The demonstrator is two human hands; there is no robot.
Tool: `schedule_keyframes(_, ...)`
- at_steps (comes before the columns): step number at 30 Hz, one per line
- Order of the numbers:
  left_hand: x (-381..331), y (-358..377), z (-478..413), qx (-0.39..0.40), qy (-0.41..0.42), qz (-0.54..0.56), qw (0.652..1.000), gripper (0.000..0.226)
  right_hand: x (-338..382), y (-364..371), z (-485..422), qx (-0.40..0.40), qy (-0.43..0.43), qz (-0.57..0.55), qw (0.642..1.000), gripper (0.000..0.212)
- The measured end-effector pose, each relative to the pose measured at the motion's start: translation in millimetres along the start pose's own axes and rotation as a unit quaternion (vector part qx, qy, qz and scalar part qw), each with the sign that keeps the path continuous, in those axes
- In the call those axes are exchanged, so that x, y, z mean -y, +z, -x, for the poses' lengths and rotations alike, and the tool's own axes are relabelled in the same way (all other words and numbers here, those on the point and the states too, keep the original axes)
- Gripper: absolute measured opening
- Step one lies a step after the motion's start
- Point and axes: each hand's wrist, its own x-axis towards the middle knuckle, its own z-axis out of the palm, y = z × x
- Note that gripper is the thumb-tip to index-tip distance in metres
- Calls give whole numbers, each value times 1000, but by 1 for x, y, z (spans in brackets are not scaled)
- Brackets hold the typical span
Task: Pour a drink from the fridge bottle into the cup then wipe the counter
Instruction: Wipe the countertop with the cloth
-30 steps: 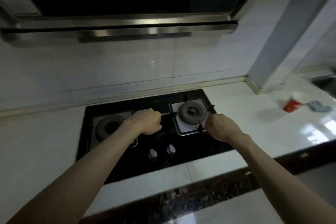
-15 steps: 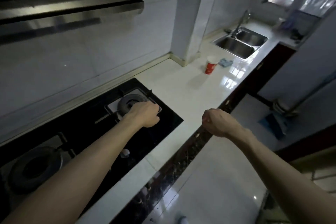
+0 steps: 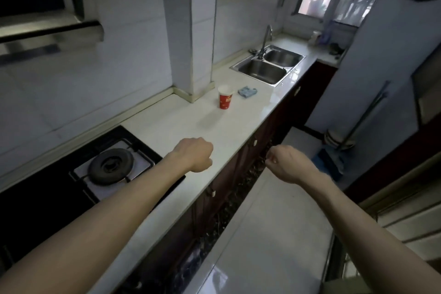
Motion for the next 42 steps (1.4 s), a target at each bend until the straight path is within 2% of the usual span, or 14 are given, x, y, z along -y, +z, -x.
schedule_keyframes(8,-76,-27,-58,8,0,-26,1000,25,-106,-14,-6,5,21,-17,1000,27)
schedule_keyframes(15,-98,-46,-105,6,6,-44,999,26,-153,-18,-35,12,27,-25,999,28)
schedule_keyframes(23,-97,-55,-185,8,12,-40,999,27,-186,-17,-106,21,20,-26,999,28)
schedule_keyframes(33,-72,-77,-329,22,28,-8,999,30,-232,-28,-243,57,37,-7,998,31)
schedule_keyframes(42,-35,-84,-410,57,-6,2,998,31,-258,-28,-350,81,4,1,997,30)
